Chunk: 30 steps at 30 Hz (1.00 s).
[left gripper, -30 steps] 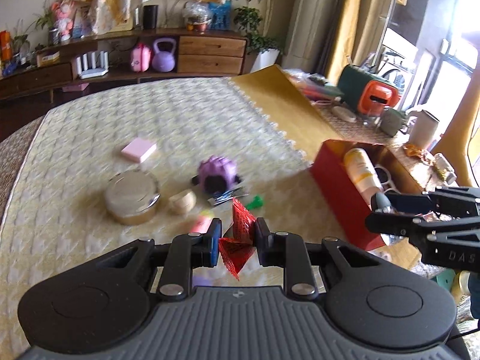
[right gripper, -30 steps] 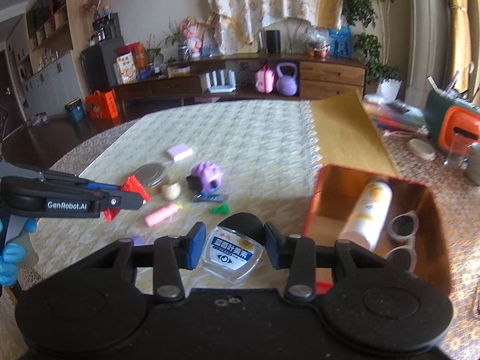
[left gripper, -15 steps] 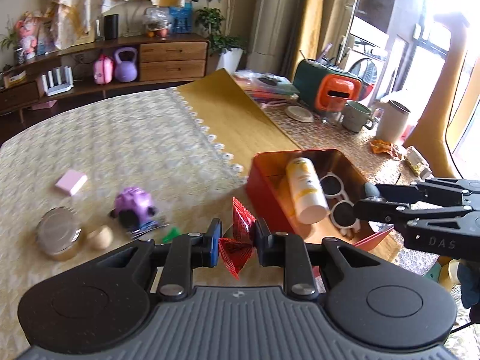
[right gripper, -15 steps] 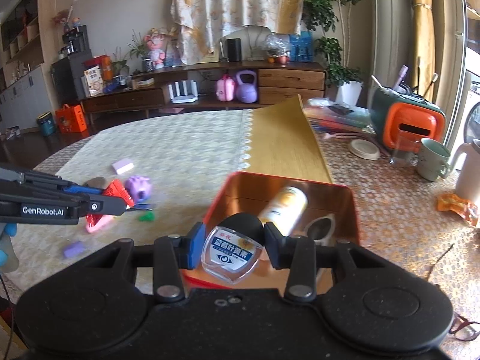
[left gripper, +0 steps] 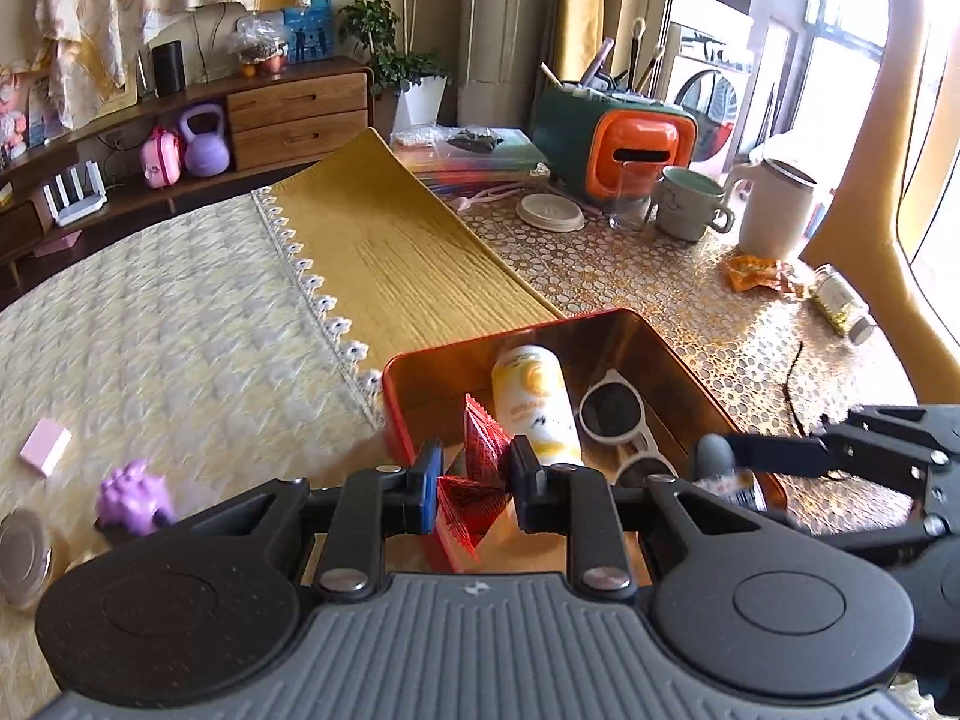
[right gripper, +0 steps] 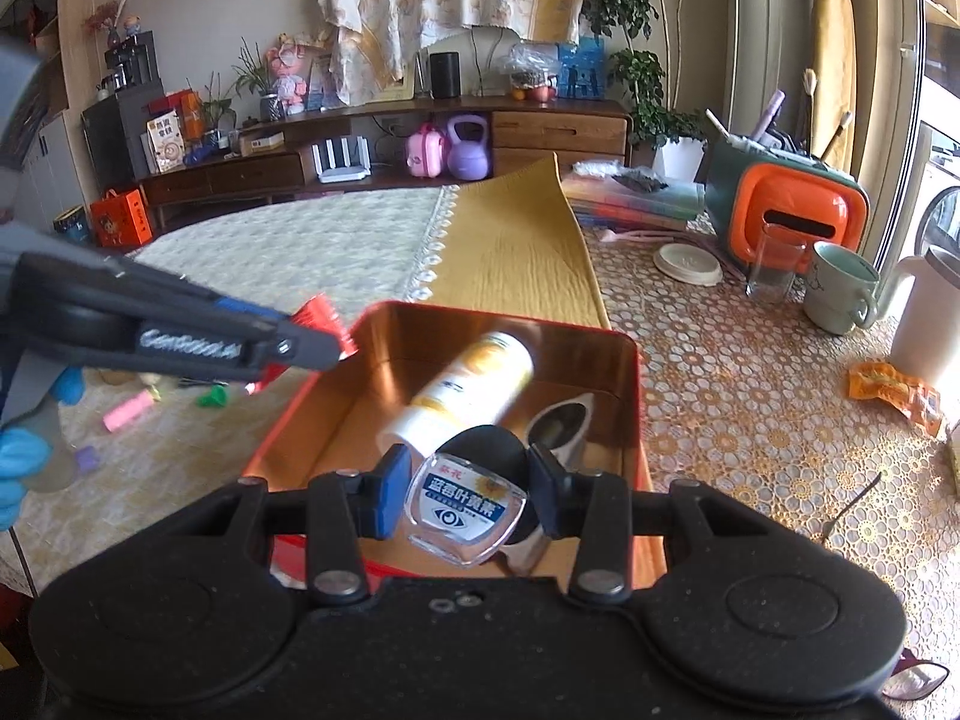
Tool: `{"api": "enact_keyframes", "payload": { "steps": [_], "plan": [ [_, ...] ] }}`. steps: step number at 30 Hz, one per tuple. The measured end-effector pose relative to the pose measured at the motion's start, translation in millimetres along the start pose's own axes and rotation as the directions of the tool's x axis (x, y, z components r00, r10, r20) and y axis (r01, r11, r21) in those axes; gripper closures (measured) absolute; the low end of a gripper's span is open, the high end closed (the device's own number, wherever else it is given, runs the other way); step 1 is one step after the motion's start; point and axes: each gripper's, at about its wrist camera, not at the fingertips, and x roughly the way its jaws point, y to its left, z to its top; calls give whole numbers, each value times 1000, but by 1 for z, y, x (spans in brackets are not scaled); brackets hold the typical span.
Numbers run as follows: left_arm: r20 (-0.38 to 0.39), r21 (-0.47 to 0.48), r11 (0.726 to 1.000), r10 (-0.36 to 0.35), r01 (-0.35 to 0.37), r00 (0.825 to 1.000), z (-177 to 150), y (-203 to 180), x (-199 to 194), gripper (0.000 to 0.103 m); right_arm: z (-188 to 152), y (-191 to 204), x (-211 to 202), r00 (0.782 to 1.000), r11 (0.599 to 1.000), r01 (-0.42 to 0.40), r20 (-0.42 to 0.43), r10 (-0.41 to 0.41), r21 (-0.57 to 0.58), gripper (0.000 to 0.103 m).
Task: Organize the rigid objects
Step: 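Lower the clear box into the tin with the right gripper while the left releases the red packet inside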
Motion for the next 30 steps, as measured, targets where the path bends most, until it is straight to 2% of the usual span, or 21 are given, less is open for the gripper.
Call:
{"api": "enact_keyframes", "payload": {
  "steps": [13,23,30],
  "plan": [
    [-65,37,993,116,-114,991,20,-17,58,80,-2,-5,32,998,998,-34,-50,31,-60,62],
    [-115,57,990,138,-132,984,23,-24,86,80,-6,-4,46,995,994,-39,-97,29,-104,62],
    [-165,56,992,124,-116,978,22,-28,101,80,-10,-2,50,992,992,-50,-119,36,-118,62]
  ]
}}
